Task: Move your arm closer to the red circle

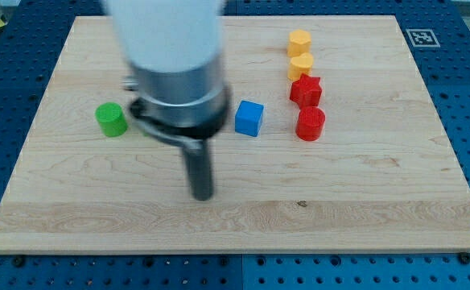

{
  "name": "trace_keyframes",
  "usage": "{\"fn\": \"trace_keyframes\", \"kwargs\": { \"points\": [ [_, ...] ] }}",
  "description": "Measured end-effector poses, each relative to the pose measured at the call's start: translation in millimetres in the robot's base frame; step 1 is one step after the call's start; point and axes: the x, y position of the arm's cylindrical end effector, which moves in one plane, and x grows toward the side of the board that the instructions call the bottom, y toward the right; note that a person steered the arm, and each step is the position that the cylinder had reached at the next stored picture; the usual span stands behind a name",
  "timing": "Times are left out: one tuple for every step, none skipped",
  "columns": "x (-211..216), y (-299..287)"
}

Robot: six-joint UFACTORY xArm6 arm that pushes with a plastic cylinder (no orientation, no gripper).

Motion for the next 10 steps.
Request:
{"fn": "trace_keyframes", "kwargs": {
  "points": [
    [-1,52],
    [-14,74],
    [-38,74],
    [-61,74],
    [-71,76],
    [-75,82],
    [-89,83],
    [-101,83],
    [-111,83],
    [-114,83]
  ]
}}
